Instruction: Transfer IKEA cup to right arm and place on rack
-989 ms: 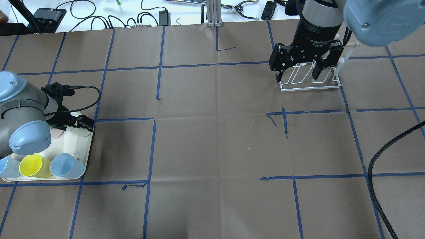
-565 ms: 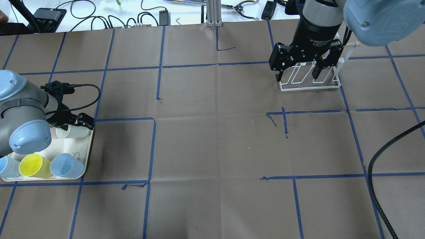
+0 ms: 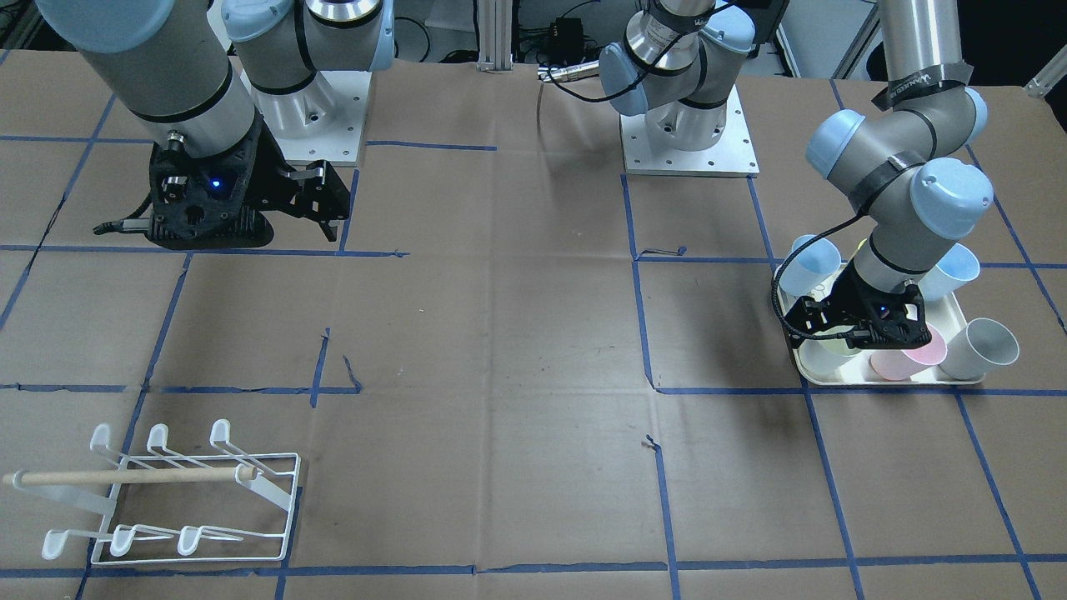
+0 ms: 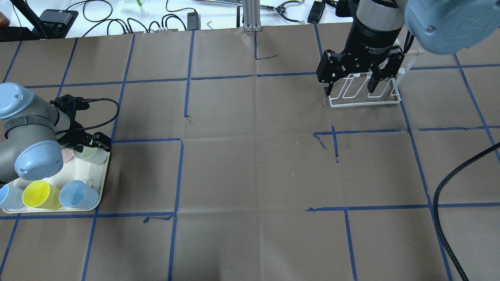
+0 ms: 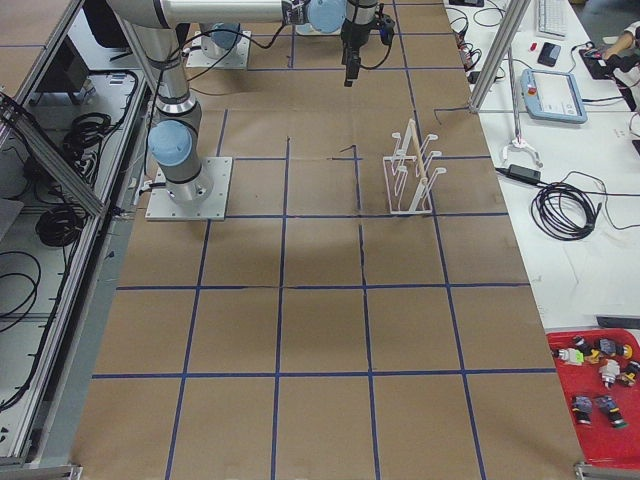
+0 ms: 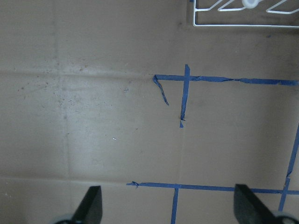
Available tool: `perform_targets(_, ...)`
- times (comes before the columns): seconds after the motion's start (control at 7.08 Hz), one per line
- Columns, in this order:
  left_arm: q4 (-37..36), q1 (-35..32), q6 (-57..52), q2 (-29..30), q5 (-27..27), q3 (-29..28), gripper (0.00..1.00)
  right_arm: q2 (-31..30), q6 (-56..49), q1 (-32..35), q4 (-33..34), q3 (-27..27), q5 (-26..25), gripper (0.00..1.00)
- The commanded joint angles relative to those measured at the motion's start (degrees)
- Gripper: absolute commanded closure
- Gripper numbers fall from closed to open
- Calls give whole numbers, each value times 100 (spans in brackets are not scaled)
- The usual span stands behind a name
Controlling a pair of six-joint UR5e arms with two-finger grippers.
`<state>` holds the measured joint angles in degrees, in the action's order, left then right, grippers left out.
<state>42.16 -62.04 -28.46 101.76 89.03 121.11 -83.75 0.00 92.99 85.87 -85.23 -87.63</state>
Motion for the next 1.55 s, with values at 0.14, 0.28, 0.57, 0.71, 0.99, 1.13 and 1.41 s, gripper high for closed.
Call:
perform_targets(0.14,3,-18,8,-95,-148,-44,87,8,0,0,0,-2,0,0)
perform_targets(0.28,12,-18,8,-156,-418,-61,100,8,0,0,0,-2,9,0)
perform_targets(0.57,125,-18,-1,-261,-430,-271,100,8,0,0,0,-2,0,0)
perform_targets(0.71,953,-27,-1,-549,-421,-673,100,8,0,0,0,-2,0,0)
perform_targets(0.99,3053,-53,77,-1008,-395,-1744,100,7,0,0,9,15,9,0)
perform_targets(1.13,3688,-140,147,-966,-438,-2219,100,8,0,0,18,41,35,0)
perform_targets(1.41,3941,-464,175,-895,-805,-2671,100,-36,358,0,79,15,132,0)
